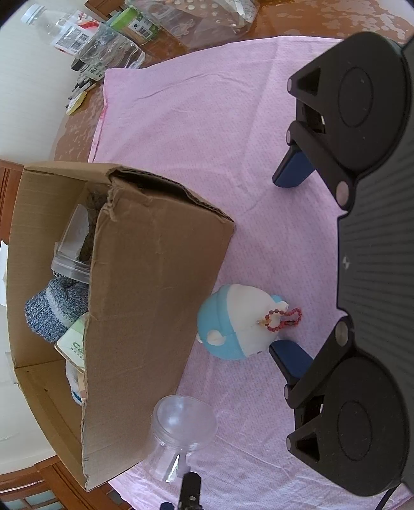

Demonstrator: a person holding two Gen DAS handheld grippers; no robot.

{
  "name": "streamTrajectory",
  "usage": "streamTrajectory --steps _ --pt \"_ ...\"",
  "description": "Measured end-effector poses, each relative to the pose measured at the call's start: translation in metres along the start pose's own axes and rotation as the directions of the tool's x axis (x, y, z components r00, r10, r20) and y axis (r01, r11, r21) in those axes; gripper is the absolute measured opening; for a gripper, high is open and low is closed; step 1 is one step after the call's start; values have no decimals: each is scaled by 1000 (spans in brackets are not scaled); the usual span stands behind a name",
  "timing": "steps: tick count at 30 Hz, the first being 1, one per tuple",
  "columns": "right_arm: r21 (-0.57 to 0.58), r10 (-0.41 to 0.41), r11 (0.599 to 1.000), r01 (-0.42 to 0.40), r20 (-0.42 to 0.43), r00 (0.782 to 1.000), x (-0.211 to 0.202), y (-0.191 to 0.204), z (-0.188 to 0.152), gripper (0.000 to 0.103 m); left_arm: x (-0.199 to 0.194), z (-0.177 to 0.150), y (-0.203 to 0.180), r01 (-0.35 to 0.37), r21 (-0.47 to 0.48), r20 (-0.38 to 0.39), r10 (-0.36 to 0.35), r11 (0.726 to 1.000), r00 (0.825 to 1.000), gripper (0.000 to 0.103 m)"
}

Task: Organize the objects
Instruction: 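Grasp the clear plastic jar with the left tool while the right tool approaches the doll keychain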

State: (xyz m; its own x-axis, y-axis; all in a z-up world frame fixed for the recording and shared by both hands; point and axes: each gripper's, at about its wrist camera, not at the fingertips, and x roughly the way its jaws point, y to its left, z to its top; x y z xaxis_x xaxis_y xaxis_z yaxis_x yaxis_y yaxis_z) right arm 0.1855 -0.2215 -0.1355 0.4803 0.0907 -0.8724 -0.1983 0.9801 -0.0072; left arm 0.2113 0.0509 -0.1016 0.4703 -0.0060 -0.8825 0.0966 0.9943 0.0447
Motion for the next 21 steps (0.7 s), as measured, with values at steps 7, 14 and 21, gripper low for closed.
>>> streamTrajectory --steps 7,14,21 --pt "-18 11 1000 -11 1 1000 -3 4 -5 103 -13 -20 -29 121 68 -4 -121 990 993 102" --pt "-75 44 996 -43 2 999 -5 11 -9 103 2 -18 -64 129 123 46 -136 984 990 102" --pt "-135 81 988 -79 12 997 -9 18 -17 103 12 -15 -79 96 86 74 -103 992 992 102"
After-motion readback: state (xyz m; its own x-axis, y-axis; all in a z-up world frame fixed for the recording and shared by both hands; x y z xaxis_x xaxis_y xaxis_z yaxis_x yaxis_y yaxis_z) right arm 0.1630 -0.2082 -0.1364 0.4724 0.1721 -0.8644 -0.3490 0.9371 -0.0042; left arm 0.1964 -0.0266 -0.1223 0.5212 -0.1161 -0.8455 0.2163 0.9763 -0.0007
